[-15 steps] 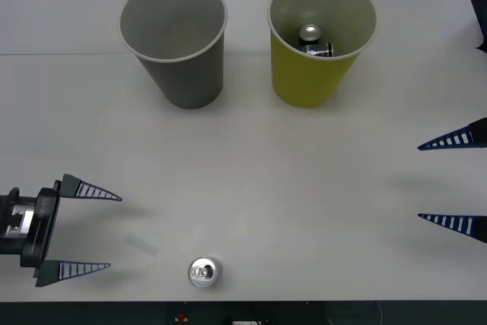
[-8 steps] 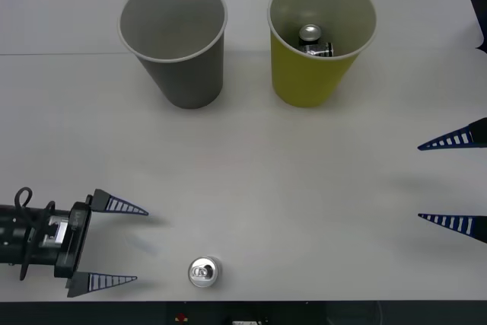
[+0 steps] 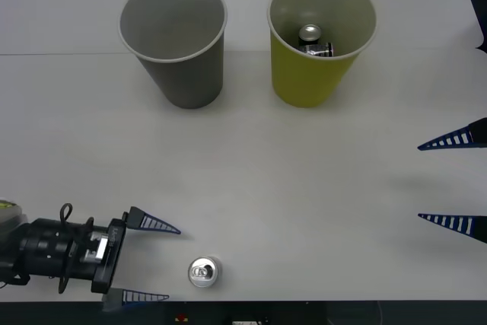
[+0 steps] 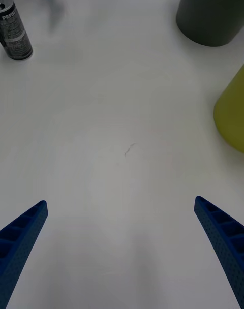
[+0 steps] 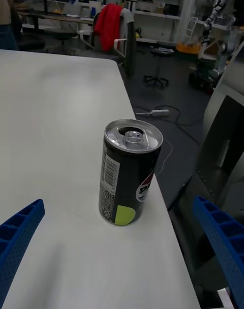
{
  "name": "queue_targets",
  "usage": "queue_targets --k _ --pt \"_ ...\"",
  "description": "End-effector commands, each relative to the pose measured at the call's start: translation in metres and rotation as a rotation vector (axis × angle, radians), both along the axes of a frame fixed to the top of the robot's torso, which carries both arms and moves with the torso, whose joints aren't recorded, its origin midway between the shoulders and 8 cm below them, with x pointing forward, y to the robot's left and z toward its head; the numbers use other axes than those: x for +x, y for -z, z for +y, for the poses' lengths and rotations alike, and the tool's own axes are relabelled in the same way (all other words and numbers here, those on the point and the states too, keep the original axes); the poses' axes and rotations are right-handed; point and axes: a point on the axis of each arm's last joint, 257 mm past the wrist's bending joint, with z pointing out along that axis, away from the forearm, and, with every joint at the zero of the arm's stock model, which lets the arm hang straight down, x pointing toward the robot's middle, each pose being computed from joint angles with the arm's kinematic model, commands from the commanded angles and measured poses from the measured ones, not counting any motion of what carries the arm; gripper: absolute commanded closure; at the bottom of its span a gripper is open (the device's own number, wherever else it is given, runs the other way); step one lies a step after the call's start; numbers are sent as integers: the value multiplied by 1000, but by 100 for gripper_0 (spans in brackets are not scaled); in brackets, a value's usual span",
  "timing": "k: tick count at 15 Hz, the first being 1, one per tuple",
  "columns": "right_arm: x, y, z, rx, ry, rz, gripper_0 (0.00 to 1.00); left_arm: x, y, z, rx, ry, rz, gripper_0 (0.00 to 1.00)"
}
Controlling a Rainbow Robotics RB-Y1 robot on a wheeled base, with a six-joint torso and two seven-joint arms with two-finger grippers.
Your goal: Put the can into the green bin and the plastic bottle into the gray bin
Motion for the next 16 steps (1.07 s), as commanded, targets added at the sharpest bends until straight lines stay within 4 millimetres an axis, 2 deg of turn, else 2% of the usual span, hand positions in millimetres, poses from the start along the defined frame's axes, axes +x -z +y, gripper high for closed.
queue_targets --k 1,8,13,14,16 --pt "0 0 0 0 0 0 0 -5 7 -20 -17 11 12 0" --pt "0 0 0 0 0 0 0 -2 17 -68 -38 21 10 0" --pt "0 0 0 0 0 0 0 -2 20 -82 -41 30 1 0" --pt "0 0 0 0 0 0 0 -2 20 -82 -40 29 0 6" --pt "0 0 0 0 0 0 0 -1 20 -82 -41 29 -2 100"
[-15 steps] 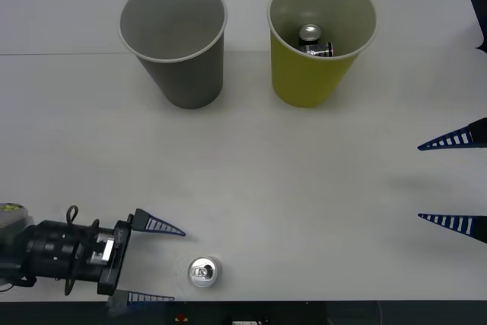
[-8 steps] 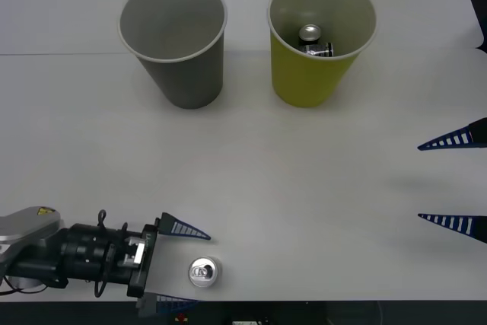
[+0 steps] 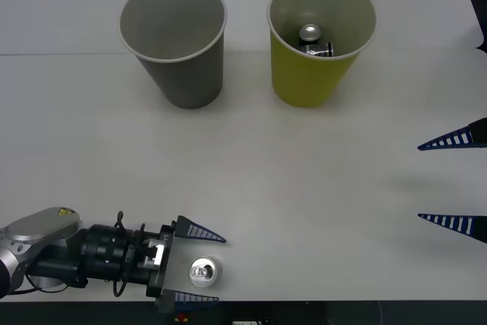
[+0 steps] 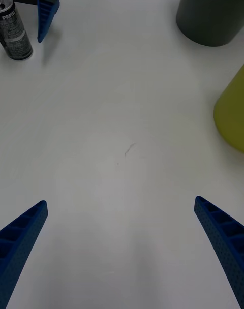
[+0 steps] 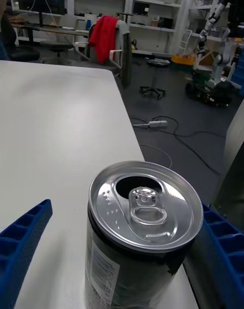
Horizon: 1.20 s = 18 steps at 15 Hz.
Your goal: Put the can into the green bin and the plastic bottle into the gray bin
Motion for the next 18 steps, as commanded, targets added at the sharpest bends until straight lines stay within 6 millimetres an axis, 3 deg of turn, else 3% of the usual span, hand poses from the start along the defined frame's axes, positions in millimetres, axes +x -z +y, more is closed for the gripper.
queue_targets --k 1,9,14,18 --pt "0 0 0 0 0 0 0 1 0 0 1 -1 -2 100" --pt "0 0 0 0 0 0 0 1 -1 -1 -2 -2 5 100" --pt "0 0 0 0 0 0 0 10 -30 -9 15 -2 28 100" --pt "0 0 0 0 0 0 0 21 -56 -3 45 -52 61 100"
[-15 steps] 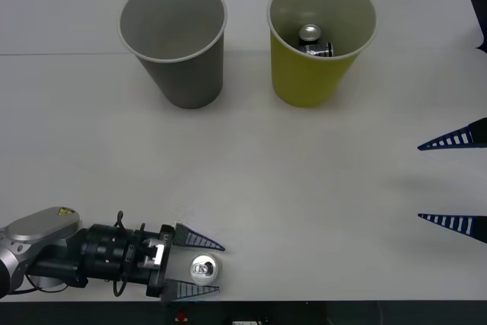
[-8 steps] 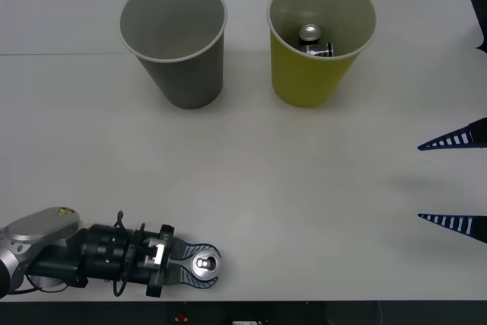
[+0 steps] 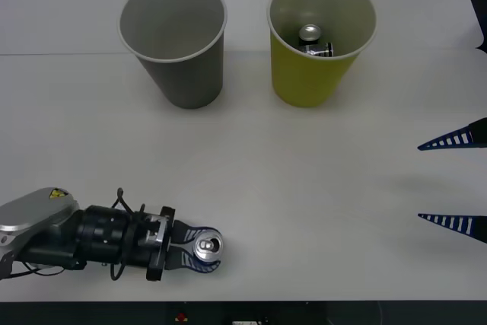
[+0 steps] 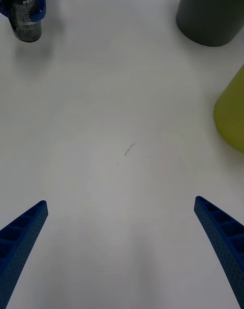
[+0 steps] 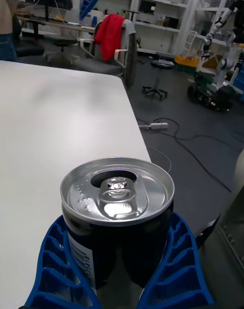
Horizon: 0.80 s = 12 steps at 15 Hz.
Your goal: Put the can into the green bin and the plastic bottle into the gray bin
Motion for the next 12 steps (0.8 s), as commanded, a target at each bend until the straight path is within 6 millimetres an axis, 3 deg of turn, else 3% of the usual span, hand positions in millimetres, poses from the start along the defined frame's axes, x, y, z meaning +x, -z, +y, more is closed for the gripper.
queue_targets --k 1,6,12 --pt "0 0 0 0 0 0 0 6 -15 4 39 -40 10 100" --pt "0 0 0 0 0 0 0 15 -52 -1 118 -112 79 100" --pt "0 0 0 0 0 0 0 32 -90 -26 157 -258 195 100"
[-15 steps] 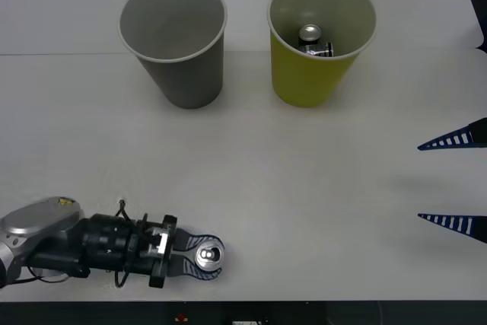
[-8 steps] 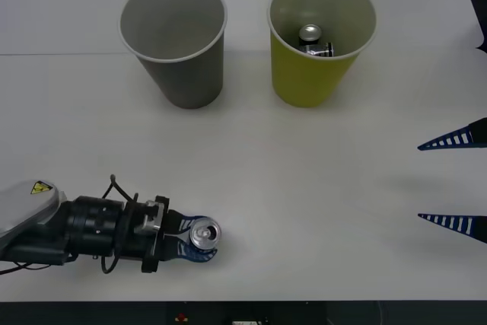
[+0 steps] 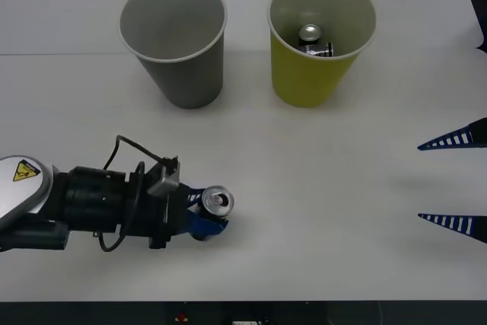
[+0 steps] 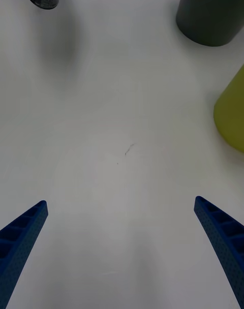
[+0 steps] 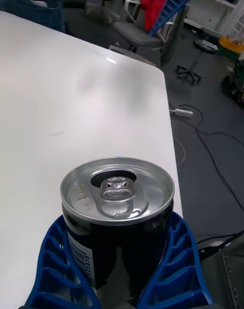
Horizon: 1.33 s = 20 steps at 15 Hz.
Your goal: Put the can into the green bin and the plastic bottle into the gray bin
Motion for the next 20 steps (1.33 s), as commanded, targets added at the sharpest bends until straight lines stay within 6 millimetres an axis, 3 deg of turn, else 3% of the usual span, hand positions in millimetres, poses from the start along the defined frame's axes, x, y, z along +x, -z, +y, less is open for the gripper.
queue_targets --k 1,9,13,16,20 --pt "0 0 0 0 0 0 0 3 -16 -14 17 -78 63 100" --pt "0 0 0 0 0 0 0 24 -67 -54 -6 -259 225 100" --pt "0 0 0 0 0 0 0 49 -105 -59 50 -316 217 100" --pt "0 0 0 0 0 0 0 67 -122 -61 121 -317 138 100" --pt "0 0 0 0 0 0 0 96 -151 -88 179 -294 111 100"
